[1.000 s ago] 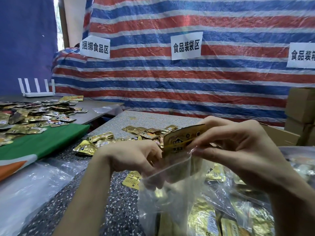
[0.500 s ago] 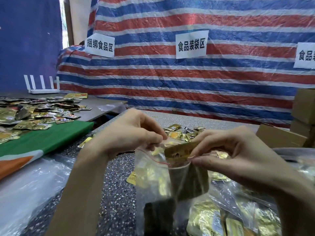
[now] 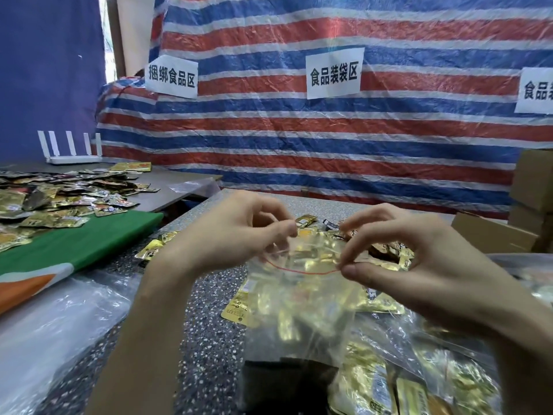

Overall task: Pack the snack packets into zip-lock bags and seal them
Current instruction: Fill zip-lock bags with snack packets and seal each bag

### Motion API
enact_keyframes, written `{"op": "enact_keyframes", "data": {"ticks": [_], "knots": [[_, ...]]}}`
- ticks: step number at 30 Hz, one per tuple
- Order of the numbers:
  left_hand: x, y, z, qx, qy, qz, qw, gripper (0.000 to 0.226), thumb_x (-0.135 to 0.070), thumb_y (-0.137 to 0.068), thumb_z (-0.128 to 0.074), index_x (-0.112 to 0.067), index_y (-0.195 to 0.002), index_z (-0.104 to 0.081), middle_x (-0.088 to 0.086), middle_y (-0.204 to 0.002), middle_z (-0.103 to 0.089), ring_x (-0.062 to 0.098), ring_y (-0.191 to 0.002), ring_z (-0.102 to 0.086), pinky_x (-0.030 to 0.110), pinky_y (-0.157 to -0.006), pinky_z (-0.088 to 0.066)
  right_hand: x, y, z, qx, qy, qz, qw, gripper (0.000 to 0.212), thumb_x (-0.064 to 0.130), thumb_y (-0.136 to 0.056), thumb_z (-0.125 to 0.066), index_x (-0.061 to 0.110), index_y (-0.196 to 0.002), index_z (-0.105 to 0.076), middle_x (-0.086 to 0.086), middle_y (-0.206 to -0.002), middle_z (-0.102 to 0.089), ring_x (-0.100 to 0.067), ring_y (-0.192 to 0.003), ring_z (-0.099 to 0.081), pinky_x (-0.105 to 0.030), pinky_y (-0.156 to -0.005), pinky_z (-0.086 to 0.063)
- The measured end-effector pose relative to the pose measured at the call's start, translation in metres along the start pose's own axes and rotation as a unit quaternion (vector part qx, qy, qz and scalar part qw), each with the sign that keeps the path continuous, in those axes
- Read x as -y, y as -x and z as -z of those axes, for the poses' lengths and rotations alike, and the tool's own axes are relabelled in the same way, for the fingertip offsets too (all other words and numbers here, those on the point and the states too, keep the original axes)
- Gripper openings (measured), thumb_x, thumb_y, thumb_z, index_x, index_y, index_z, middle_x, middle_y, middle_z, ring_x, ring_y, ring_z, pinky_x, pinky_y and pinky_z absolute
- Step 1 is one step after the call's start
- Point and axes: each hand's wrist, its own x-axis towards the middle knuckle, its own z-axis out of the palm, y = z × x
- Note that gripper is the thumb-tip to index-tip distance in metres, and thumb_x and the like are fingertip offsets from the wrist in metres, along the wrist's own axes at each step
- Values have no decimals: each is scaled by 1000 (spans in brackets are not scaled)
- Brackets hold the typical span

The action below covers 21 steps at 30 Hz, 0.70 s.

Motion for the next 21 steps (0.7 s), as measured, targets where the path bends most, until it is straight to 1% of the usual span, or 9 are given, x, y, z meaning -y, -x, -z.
{"op": "enact_keyframes", "data": {"ticks": [3, 4, 6, 9, 12, 14, 17, 19, 21], "knots": [[2, 8, 10, 97, -29, 9, 995, 39, -60, -88, -58, -25, -89, -75, -6, -88, -75, 8, -82, -70, 19, -70, -53, -4, -4, -5, 13, -15, -58, 998, 7, 41, -81, -69, 38, -84, -73, 27, -106, -65, 10, -112, -54, -36, -101, -48], [3, 12, 15, 134, -46, 9, 990, 37, -63, -85, -61, -29, -89, -76, -7, -87, -74, 6, -81, -68, 19, -70, -52, -6, -5, -6, 15, -23, -74, 997, 3, 38, -84, -70, 36, -85, -72, 22, -102, -69, 7, -107, -59, -38, -97, -52], [6, 17, 23, 172, -64, 9, 983, 26, -54, -81, -73, -29, -89, -76, -1, -82, -71, 10, -77, -65, 24, -69, -50, -10, -5, -6, 22, -37, -97, 994, 3, 33, -87, -72, 34, -84, -72, 14, -90, -74, -4, -89, -68, -43, -87, -56], [12, 20, 31, 137, -26, 17, 990, 14, -35, -79, -77, -22, -84, -78, 6, -80, -74, 13, -74, -68, 20, -67, -52, -11, -4, -5, 37, -65, -108, 991, 2, 33, -84, -75, 31, -83, -76, 4, -79, -75, -20, -77, -70, -46, -78, -56], [16, 21, 32, 122, 7, 24, 992, 10, -26, -78, -75, -21, -85, -80, 9, -81, -75, 16, -75, -70, 18, -65, -53, -13, -1, -1, 54, -95, -100, 989, 6, 33, -76, -81, 31, -81, -79, 0, -80, -75, -17, -74, -69, -36, -67, -55], [17, 21, 33, 108, 23, 23, 994, 12, -23, -75, -76, -21, -86, -80, 11, -81, -76, 20, -75, -71, 21, -66, -55, -14, 3, 3, 95, -115, -107, 983, 12, 27, -75, -84, 32, -85, -79, 4, -84, -76, -10, -77, -71, -29, -71, -59], [18, 18, 34, 75, 35, 16, 996, 19, -12, -74, -79, -21, -89, -79, 14, -82, -75, 26, -74, -72, 24, -66, -56, -14, 8, 11, 130, -144, -120, 974, 24, 9, -80, -82, 31, -89, -79, 2, -87, -77, -12, -84, -74, -26, -76, -59], [20, 17, 34, 54, 59, 14, 997, 28, -3, -72, -81, -21, -93, -77, 17, -81, -75, 28, -72, -73, 25, -63, -57, -14, 9, 14, 104, -147, -126, 975, 31, 2, -79, -80, 31, -86, -78, -1, -84, -78, -14, -82, -74, -27, -73, -59], [24, 18, 37, 34, 77, 22, 996, 32, -4, -67, -83, -18, -95, -76, 20, -81, -75, 33, -74, -73, 30, -64, -60, -15, 8, 15, 55, -133, -133, 981, 29, 2, -77, -81, 31, -82, -77, -2, -81, -77, -15, -78, -74, -33, -73, -60]]}}
